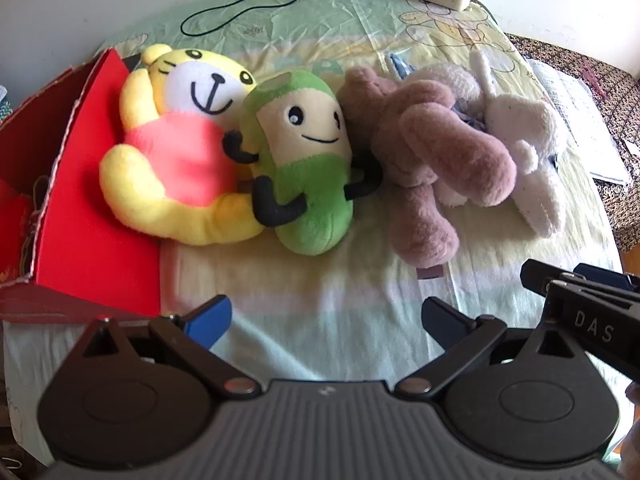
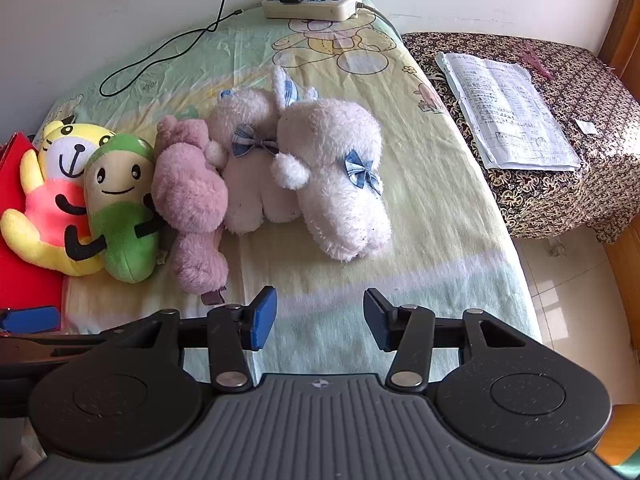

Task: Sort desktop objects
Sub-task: 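Move the right tool toward the yellow tiger plush in the pink shirt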

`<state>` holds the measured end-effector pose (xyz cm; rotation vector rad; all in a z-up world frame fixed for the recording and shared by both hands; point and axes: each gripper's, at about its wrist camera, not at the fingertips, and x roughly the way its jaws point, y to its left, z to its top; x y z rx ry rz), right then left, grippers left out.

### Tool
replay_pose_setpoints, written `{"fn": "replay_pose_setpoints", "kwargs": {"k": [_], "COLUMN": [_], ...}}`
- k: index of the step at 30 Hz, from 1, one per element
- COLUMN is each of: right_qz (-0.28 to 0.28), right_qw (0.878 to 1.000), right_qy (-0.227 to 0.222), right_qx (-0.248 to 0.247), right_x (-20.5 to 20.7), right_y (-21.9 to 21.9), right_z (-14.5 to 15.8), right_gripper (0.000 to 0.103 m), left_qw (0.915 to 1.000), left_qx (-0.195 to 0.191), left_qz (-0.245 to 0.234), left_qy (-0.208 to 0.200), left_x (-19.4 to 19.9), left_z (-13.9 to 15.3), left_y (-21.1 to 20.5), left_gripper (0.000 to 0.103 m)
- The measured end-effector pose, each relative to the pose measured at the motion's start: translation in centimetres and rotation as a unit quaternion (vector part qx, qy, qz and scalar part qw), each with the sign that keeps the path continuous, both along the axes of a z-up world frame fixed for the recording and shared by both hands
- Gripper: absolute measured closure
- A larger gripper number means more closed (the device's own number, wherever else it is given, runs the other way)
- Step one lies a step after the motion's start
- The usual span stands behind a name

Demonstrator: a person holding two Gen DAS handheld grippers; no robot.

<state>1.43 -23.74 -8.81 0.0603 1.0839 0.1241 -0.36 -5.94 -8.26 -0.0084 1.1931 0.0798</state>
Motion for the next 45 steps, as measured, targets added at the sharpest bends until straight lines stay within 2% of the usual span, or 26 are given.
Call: {"fn": "replay_pose_setpoints", "kwargs": {"k": [10, 22, 26, 34, 39, 45], "right_qz": [0.004, 0.006, -0.004, -0.022, -0.030, -0.066], "right_qw": [1.000, 1.000, 1.000, 1.000, 0.999, 0.997], "right_qy": [0.000, -0.009, -0.011, -0.005, -0.013, -0.024], "right_qx": [0.006, 0.007, 0.015, -0.001, 0.004, 0.036], "right_x": [-0.1, 0.0, 0.4, 1.2, 2.3, 4.9], "right_y": [0.6, 0.7, 0.0, -1.9, -3.6, -6.9], "right_z": [-0.1, 0.1, 0.0, -0.2, 0.3, 1.2], "right_gripper": [0.051, 0.051, 0.050, 0.050, 0.050, 0.047], "left_qw": [0.9998, 0.9998, 0.9999, 0.9997, 0.9980, 0.9889], "left_qx": [-0.005, 0.004, 0.008, 0.012, 0.003, -0.049], "left_qz": [0.017, 0.012, 0.006, -0.020, -0.059, -0.117], "left_qy": [0.008, 0.012, 0.009, 0.011, -0.023, -0.079], "left_x": [-1.0, -0.9, -0.5, 0.4, 1.1, 2.4], "left_z": [0.1, -0.1, 0.1, -0.2, 1.3, 3.3], "left_y": [0.3, -0.3, -0.8, -2.4, -3.9, -5.8], "left_gripper": [0.001, 0.001, 0.001, 0.001, 0.002, 0.005]}}
